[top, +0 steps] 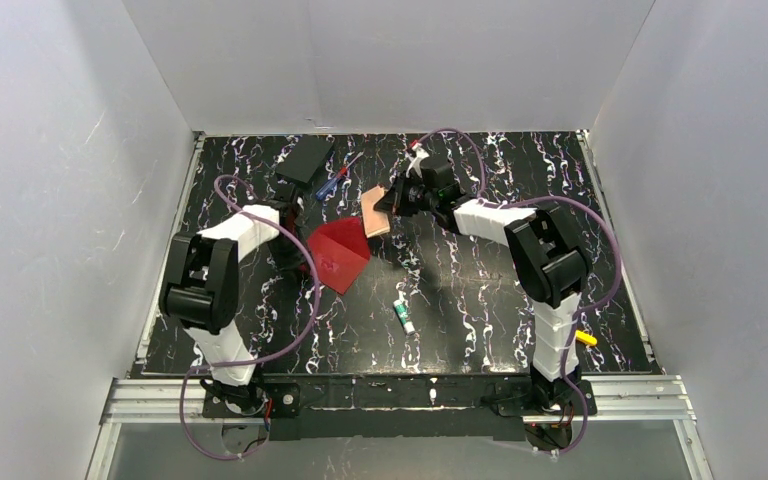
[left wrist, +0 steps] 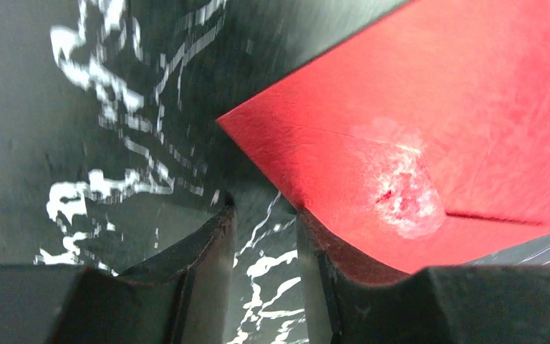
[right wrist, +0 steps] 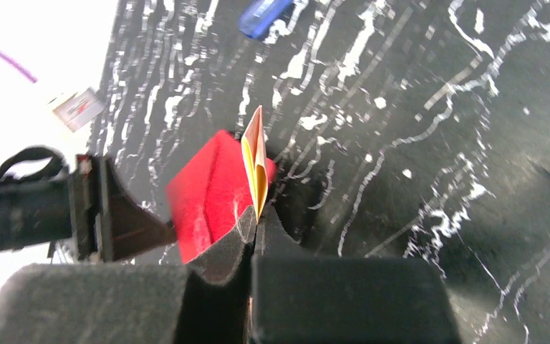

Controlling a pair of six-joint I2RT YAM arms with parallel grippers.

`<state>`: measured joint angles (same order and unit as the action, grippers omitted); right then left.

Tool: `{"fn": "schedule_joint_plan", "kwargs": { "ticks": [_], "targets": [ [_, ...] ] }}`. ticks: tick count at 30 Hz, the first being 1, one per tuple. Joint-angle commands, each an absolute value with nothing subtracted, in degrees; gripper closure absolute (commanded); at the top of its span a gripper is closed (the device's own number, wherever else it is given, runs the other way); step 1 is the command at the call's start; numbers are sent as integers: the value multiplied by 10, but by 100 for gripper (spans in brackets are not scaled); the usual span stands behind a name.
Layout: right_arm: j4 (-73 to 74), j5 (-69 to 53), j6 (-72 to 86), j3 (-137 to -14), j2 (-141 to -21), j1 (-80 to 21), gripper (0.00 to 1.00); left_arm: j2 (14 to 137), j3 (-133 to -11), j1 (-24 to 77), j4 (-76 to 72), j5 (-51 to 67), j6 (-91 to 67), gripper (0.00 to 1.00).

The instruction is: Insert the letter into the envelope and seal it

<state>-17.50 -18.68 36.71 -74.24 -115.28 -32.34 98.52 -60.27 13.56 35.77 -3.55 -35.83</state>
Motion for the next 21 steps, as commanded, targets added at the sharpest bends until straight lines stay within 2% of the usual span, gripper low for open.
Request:
{"fn": "schedule_joint_plan", "kwargs": {
  "ticks": [1,5,9,19,21],
  "targets": [
    [-306,-247,332,-756,-1122,-331,99,1045,-664,115,331,-27,-340,66],
    [-295,-222,268,-753,-1090,-356,99,1102,-736,108,348,37,-291,67],
    [-258,-207,275,-778,-1123,-361,99,1132,-779,107,364,72,-278,69],
    [-93,-204,310,-852,-1201,-362,99,1117,-783,71,373,167,-306,66],
    [-71,-211,319,-860,-1213,-363,99,1118,-782,67,374,191,-314,63]
  ]
}}
